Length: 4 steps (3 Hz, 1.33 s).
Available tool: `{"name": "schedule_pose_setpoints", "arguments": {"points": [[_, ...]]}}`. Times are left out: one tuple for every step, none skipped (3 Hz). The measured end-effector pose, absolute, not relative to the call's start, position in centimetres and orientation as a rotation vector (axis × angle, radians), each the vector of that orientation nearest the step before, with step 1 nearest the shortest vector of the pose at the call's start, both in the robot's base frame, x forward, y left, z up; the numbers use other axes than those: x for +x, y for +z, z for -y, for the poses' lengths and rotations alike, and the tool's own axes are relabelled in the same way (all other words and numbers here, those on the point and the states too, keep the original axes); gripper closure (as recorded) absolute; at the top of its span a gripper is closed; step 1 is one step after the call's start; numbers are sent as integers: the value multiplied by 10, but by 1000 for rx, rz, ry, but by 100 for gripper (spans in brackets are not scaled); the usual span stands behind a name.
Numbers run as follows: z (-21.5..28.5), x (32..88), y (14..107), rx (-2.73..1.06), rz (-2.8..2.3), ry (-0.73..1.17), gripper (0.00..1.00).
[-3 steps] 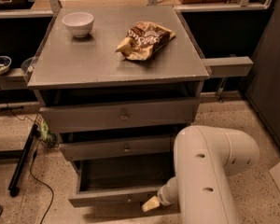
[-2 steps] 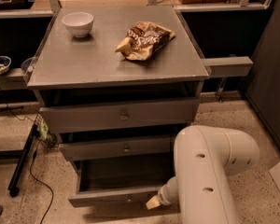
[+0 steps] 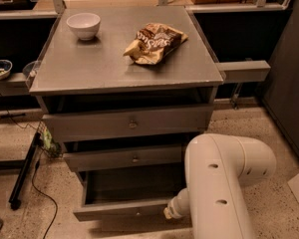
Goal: Close bottom drawer
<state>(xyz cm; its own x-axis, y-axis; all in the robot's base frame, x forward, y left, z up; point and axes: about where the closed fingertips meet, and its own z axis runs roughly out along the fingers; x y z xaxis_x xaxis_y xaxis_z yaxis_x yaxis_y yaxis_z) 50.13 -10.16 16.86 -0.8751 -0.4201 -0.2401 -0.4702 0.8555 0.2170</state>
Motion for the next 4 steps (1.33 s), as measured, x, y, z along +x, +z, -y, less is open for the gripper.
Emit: {"name": "schedule_pose_setpoints", "arguments": {"points": [[102, 501, 169, -689, -2847, 402, 95], [102, 501, 169, -689, -2847, 402, 100], [103, 506, 168, -662, -2849, 388, 100], [105, 515, 172, -638, -2835, 353, 100]]}}
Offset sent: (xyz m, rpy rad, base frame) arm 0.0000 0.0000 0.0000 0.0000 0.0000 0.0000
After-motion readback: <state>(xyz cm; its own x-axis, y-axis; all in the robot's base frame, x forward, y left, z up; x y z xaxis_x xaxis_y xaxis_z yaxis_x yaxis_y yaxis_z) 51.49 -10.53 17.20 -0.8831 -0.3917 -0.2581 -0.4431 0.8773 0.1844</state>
